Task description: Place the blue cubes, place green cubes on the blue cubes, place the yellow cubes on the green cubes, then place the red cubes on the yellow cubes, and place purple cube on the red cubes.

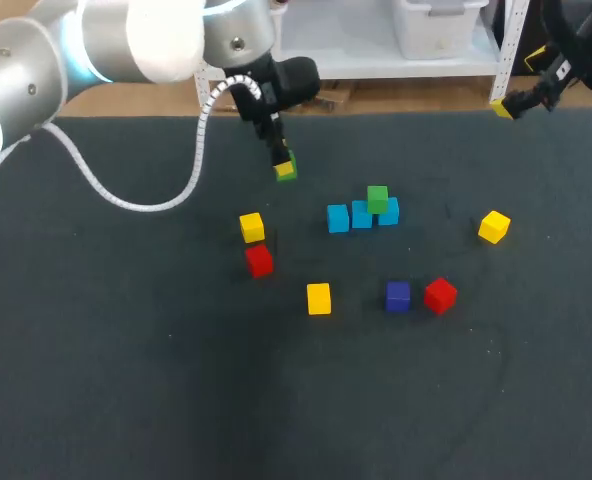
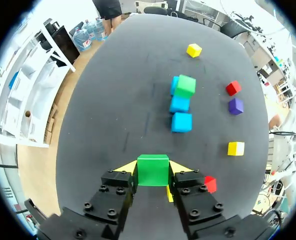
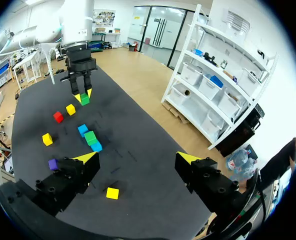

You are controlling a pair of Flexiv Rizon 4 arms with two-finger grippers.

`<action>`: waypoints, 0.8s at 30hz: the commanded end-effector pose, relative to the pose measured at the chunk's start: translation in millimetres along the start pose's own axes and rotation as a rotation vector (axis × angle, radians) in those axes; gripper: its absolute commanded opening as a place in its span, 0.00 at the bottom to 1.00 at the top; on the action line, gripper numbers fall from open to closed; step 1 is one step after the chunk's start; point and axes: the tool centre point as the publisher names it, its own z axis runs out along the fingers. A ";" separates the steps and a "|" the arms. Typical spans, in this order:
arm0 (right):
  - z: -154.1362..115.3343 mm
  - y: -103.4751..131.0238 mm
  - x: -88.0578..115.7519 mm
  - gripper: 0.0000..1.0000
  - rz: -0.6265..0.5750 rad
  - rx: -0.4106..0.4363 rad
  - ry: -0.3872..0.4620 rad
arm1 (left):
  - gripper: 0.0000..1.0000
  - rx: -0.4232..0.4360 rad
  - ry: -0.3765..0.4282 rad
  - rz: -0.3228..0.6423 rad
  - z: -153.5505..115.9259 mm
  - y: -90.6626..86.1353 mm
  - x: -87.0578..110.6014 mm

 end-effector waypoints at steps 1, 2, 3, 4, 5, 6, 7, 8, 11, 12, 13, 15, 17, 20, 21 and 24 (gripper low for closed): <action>0.0 0.0 -0.1 1.00 0.000 0.000 0.000 | 0.00 -0.018 0.002 0.006 -0.9 -16.4 -6.0; 0.0 0.0 -0.1 1.00 0.000 0.000 0.000 | 0.00 -0.019 0.007 0.015 -0.5 -17.9 -7.6; 0.0 0.0 -0.1 1.00 0.000 0.000 0.000 | 0.00 -0.018 0.013 0.016 1.4 -21.0 -10.4; 0.0 0.0 -0.1 1.00 0.000 0.000 0.000 | 0.00 -0.019 0.018 0.014 2.4 -22.5 -11.9; 0.0 0.0 -0.1 1.00 0.000 0.000 0.000 | 0.00 -0.018 0.025 0.011 4.7 -24.3 -14.1; 0.0 0.0 -0.1 1.00 0.000 0.000 0.000 | 0.00 -0.021 0.028 0.003 6.0 -25.5 -16.0; 0.0 0.0 -0.1 1.00 0.000 0.000 0.000 | 0.00 -0.022 0.028 0.002 7.2 -25.9 -17.5; 0.0 0.0 -0.1 1.00 0.000 0.000 0.000 | 0.00 -0.023 0.029 0.003 8.3 -27.0 -18.9; 0.0 0.0 -0.1 1.00 0.000 0.000 0.000 | 0.00 -0.019 0.024 0.014 10.5 -31.6 -24.1; 0.0 0.0 -0.1 1.00 0.000 0.000 0.000 | 0.00 -0.019 0.023 0.017 11.3 -33.0 -25.9; 0.0 0.0 -0.1 1.00 0.000 0.000 0.000 | 0.00 -0.019 0.023 0.025 12.0 -34.0 -27.4; 0.0 0.0 -0.1 1.00 0.000 0.000 0.000 | 0.00 -0.017 0.021 0.062 15.2 -38.7 -32.5; 0.0 0.0 -0.1 1.00 0.000 0.000 0.000 | 0.00 -0.009 0.028 0.080 18.0 -41.8 -37.0; 0.0 0.0 -0.1 1.00 0.000 0.000 0.000 | 0.00 -0.002 0.025 0.112 21.8 -47.4 -44.2; 0.0 0.0 -0.1 1.00 0.000 0.000 0.000 | 0.00 -0.005 0.026 0.125 22.8 -49.0 -46.3; 0.0 0.0 -0.1 1.00 0.000 0.000 0.000 | 0.00 0.004 0.024 0.152 25.6 -54.7 -52.3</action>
